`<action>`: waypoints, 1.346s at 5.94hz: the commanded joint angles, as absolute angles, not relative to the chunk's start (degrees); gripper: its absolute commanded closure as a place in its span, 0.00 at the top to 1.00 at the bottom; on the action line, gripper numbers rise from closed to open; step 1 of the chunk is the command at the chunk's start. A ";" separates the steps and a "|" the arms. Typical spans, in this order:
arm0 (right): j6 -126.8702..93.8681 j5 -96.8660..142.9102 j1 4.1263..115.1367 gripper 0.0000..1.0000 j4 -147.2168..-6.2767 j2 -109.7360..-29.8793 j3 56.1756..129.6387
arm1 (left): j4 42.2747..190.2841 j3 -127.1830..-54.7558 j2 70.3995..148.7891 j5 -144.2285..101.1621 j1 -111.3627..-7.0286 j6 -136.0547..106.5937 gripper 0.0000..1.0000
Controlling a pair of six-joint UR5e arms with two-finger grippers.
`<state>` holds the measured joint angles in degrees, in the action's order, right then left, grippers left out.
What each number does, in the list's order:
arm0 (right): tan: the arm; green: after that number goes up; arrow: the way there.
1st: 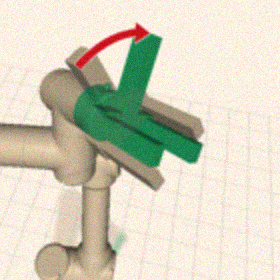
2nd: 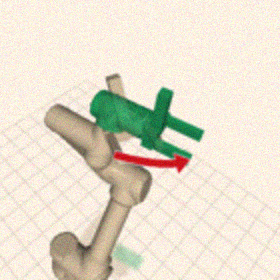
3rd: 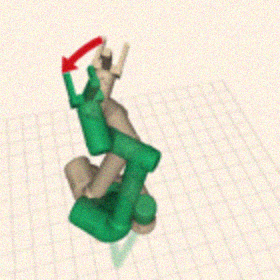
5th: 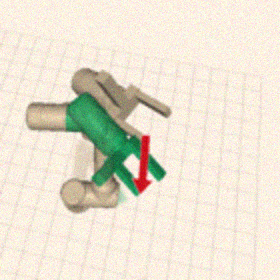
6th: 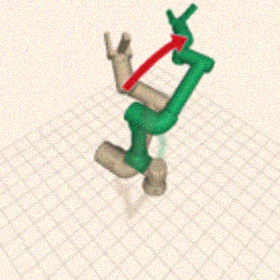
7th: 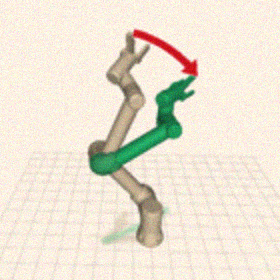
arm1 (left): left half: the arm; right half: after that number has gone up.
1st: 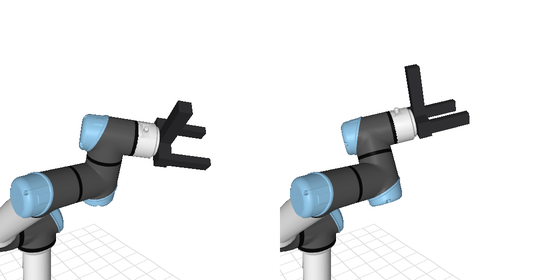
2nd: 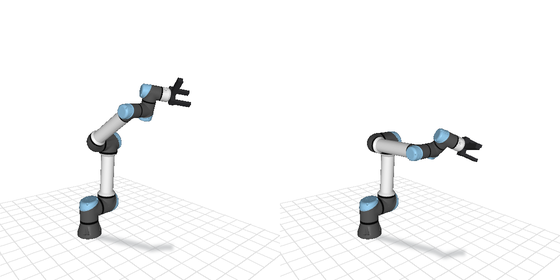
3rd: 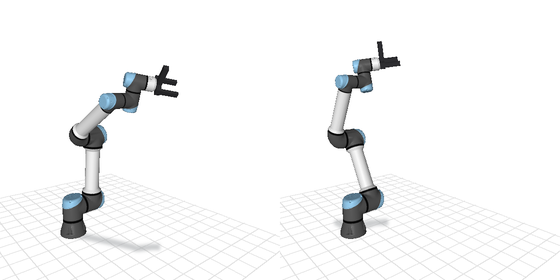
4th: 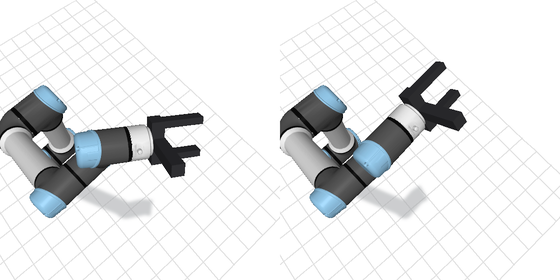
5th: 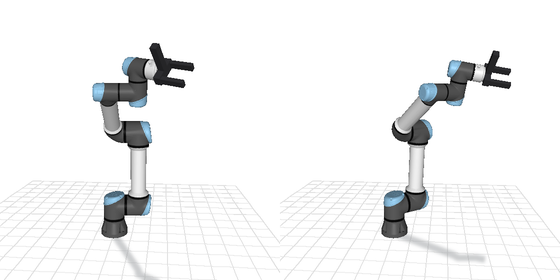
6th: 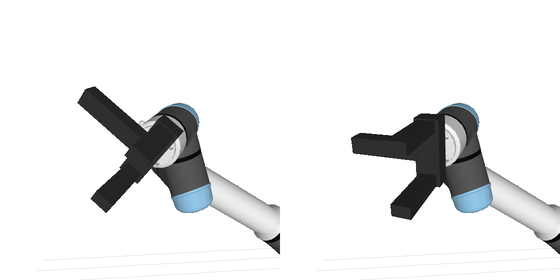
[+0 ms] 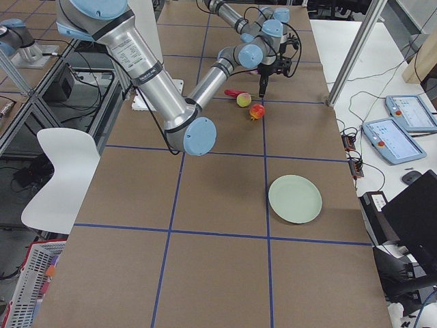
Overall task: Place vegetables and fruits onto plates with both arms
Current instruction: 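Carry the eggplant toward the pink plate while the right gripper descends on the red fruit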
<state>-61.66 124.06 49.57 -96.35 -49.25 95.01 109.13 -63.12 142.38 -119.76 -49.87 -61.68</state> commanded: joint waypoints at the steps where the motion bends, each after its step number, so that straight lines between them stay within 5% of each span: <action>1: -62.40 121.74 47.73 1.00 -90.64 -47.39 87.84 | 103.83 -63.02 142.38 -119.88 -53.59 -56.02 0.00; 4: -63.19 117.62 45.01 1.00 -84.99 -42.99 77.81 | 98.81 -63.10 139.67 -120.49 -60.87 -44.87 0.00; 8: -62.49 115.94 42.11 1.00 -85.17 -42.36 76.65 | 95.98 -60.66 138.96 -120.50 -66.17 -34.48 0.00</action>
<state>-62.74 116.96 42.82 -85.07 -42.34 77.17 96.01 -61.83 138.99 -120.56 -65.33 -36.56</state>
